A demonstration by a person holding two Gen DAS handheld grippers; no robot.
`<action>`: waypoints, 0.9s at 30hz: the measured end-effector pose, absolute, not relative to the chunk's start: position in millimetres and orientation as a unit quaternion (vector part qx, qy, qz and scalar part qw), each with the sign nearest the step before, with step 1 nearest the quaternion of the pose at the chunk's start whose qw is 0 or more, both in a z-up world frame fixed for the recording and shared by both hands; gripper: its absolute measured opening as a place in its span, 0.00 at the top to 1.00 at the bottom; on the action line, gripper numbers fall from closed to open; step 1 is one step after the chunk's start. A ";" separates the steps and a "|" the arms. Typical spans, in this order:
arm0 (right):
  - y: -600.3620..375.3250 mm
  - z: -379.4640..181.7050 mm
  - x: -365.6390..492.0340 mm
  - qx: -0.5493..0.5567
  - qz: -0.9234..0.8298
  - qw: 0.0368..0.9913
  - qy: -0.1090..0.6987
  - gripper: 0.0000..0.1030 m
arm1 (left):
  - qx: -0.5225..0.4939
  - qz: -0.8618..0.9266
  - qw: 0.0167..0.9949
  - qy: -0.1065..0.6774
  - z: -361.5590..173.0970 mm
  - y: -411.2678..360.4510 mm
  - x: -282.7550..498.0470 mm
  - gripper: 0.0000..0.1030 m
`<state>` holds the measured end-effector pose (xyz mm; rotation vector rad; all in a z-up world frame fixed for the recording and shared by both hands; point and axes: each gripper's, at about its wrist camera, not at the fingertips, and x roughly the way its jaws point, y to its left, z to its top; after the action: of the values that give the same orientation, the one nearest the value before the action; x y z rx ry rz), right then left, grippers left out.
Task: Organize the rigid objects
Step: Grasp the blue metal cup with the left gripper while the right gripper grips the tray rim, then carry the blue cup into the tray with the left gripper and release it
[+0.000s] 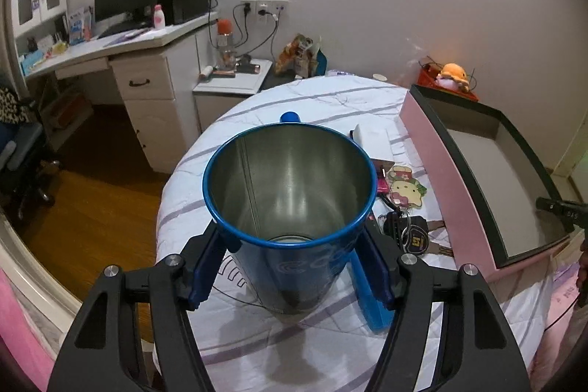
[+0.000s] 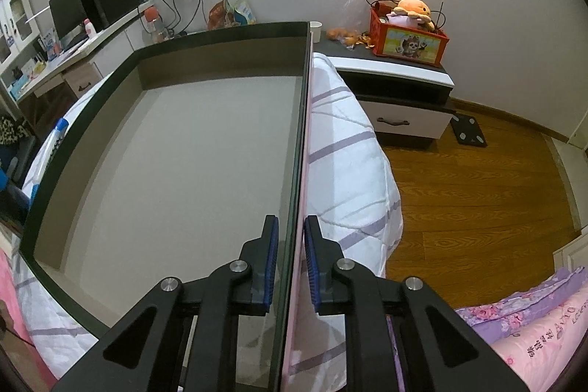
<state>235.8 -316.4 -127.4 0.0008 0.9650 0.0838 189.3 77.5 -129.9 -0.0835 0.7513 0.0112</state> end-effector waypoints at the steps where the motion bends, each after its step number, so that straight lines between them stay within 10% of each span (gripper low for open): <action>1: -315.1 -127.6 235.8 -0.002 0.039 0.884 0.465 0.89 | -0.039 0.004 0.929 0.367 -129.0 78.7 190.3 0.34; 27: -311.1 -134.5 220.6 -0.018 0.053 0.876 0.479 0.88 | 0.060 -0.128 0.946 0.291 -40.0 -43.6 204.6 0.34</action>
<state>220.6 -311.1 -134.5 -0.0370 0.9996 0.1102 204.6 -43.6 -40.0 0.1226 0.5918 -0.2610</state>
